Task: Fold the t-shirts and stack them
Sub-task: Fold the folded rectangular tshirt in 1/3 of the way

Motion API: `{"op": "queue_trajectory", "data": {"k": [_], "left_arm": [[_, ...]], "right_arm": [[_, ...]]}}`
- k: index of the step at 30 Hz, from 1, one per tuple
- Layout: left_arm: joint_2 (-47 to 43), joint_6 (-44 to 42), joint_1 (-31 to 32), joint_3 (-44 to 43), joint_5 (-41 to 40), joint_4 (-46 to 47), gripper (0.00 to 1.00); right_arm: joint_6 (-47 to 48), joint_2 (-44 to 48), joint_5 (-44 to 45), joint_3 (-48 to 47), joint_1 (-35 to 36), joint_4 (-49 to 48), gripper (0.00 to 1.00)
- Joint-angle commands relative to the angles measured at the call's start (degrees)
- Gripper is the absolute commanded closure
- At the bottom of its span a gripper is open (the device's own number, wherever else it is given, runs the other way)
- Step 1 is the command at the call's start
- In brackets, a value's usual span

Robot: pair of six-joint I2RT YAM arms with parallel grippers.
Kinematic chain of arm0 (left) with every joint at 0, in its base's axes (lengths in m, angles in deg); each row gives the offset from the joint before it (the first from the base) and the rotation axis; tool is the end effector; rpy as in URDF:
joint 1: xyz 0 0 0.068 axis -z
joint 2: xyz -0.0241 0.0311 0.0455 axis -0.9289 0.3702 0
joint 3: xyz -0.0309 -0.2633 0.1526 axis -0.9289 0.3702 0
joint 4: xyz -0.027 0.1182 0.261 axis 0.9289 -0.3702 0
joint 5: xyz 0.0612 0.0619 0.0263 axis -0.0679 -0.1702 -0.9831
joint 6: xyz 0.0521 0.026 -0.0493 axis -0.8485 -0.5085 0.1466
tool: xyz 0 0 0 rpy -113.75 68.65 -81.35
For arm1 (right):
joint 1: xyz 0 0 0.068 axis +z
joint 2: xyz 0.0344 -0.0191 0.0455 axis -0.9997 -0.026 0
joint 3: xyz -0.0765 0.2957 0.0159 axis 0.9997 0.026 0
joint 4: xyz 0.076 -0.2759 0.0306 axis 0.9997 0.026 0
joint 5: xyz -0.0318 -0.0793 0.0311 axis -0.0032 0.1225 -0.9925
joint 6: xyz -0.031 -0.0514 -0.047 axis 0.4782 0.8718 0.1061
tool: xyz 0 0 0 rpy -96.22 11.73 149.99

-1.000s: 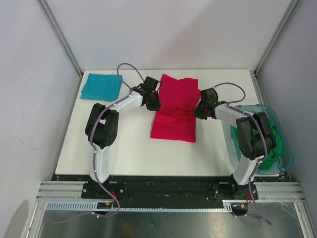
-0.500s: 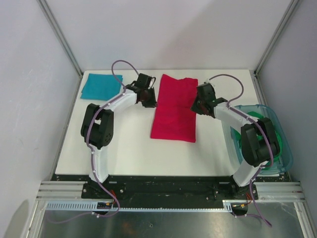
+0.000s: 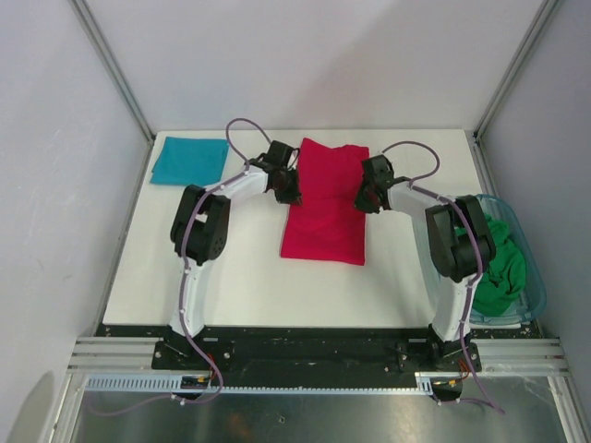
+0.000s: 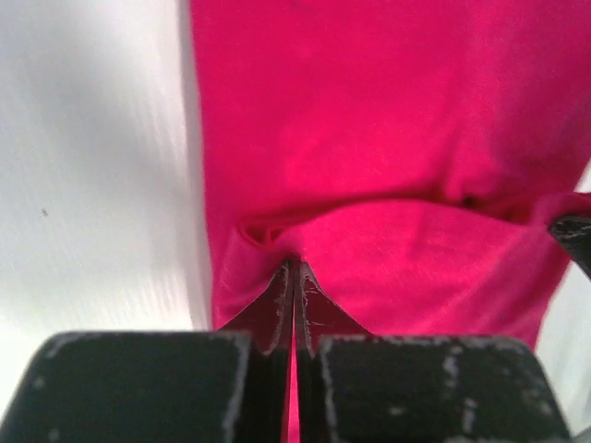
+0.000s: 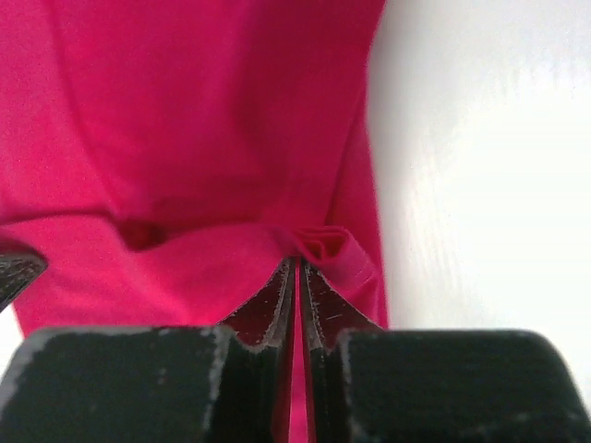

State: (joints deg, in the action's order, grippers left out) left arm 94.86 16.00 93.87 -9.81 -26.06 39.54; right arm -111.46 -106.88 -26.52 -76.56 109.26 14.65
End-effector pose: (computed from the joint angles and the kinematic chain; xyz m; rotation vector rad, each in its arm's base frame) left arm 0.4810 -0.2438 0.1647 -0.0092 2.6399 -0.5926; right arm 0.4336 0.1601 0.1707 0.3766 2.4814 0.3481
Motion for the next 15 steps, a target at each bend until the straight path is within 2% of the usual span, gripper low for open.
{"op": "queue_trajectory", "data": {"k": [1,8,15], "left_arm": [[4.2,-1.6,-2.0,-4.5,0.6,0.4,1.0],[5.4,-1.6,-3.3,-4.2,-1.5,0.5,1.0],[2.3,-1.8,-3.4,-3.2,-1.1,0.5,0.99]], "right_arm": [[1.8,-5.1,-1.3,-4.4,-2.3,-0.5,0.92],[1.7,-7.2,-2.2,-4.8,-3.6,-0.3,0.93],[2.3,-4.3,-2.3,-5.7,-4.1,1.0,0.92]]}}
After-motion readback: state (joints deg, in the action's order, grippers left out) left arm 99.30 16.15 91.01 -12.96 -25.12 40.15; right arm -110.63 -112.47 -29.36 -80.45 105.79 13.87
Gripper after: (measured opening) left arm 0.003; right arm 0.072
